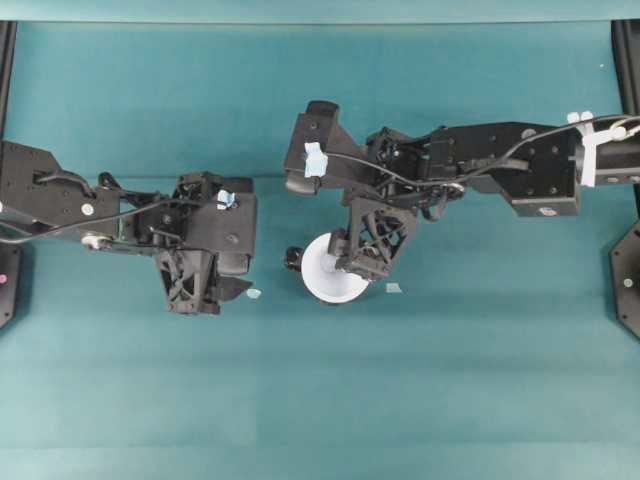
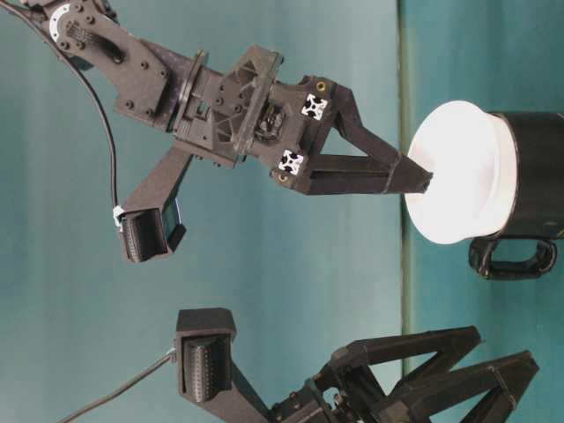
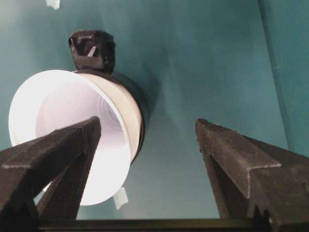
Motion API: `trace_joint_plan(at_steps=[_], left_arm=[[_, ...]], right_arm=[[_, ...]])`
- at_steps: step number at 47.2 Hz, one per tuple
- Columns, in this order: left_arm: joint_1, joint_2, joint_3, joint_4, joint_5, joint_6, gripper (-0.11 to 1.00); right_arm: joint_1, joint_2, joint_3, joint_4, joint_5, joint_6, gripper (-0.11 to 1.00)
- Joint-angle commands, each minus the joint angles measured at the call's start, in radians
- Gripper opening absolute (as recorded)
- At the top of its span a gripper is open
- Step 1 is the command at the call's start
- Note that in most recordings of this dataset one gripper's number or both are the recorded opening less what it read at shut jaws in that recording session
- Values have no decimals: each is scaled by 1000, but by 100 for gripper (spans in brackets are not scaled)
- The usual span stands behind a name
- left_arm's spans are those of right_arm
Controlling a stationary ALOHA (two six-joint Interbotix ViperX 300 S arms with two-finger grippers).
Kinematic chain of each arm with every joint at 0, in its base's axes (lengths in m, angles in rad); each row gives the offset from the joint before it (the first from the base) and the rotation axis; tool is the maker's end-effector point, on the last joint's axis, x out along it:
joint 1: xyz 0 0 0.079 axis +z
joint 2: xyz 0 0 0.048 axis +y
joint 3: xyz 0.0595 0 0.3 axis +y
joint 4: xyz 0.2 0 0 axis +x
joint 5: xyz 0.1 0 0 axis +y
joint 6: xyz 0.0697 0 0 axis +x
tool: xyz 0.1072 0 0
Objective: Put a paper cup into the cup holder on your left arm.
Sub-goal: 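Open the right gripper and raise it away from the cup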
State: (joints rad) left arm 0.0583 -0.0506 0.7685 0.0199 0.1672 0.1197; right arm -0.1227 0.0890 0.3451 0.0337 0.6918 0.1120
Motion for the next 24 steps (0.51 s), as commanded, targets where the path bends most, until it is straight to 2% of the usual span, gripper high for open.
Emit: trace_joint_plan(at_steps=[1,12,24], left_arm=[[-3,-15,-11,2,-5,-2,94],[-3,-23,-6,2,-3,-3,94],[-3,-25,-5,2,-3,-3,94]], right_arm=[[3,-37,-18,3,-6,0,88],[3,-103,8,3,-23,0,89],[14,-206,92,3,-75,-2,89]])
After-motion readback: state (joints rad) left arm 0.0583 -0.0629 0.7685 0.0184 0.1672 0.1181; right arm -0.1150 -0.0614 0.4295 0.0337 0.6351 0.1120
